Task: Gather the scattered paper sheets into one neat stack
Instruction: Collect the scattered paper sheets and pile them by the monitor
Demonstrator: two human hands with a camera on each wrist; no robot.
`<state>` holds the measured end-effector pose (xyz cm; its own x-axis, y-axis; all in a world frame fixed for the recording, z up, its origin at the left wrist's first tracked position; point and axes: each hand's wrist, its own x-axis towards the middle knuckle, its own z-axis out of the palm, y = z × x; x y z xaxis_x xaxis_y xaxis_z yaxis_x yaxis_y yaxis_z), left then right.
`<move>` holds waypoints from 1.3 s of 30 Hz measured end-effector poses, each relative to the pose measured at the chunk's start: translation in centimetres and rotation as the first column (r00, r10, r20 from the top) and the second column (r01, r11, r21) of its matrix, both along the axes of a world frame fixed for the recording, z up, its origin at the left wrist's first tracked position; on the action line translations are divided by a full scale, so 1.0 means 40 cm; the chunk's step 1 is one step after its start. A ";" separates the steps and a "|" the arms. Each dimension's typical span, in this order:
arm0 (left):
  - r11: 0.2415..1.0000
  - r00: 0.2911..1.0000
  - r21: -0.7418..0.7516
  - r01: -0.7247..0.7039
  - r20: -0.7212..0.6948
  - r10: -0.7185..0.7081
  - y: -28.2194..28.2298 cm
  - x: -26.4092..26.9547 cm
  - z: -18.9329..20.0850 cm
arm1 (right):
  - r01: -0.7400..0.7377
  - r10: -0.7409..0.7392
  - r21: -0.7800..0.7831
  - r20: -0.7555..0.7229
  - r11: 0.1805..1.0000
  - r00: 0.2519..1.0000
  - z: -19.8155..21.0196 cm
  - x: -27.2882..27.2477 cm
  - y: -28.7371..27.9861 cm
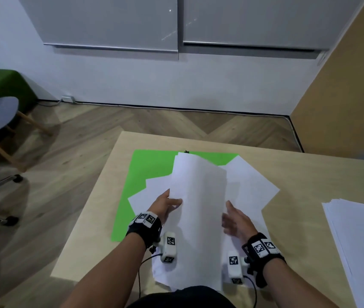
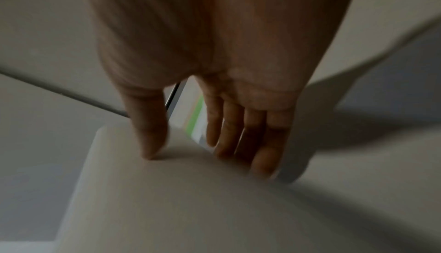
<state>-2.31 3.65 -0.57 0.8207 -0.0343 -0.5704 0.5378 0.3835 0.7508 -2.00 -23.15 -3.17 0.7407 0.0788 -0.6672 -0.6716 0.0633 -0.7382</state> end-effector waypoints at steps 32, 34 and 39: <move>0.969 0.993 0.225 0.102 0.027 -0.111 -0.024 0.049 0.105 | -0.120 0.208 -0.384 0.196 0.916 0.958 0.061 0.069 -0.025; 0.971 0.990 0.201 0.129 0.034 -0.139 -0.020 0.054 0.122 | -0.174 0.253 -0.362 0.184 0.916 0.950 0.078 0.085 -0.014; 0.999 0.999 0.026 0.041 0.004 -0.041 0.006 0.055 0.098 | -0.177 0.231 -0.265 0.186 0.948 0.955 0.100 0.096 0.030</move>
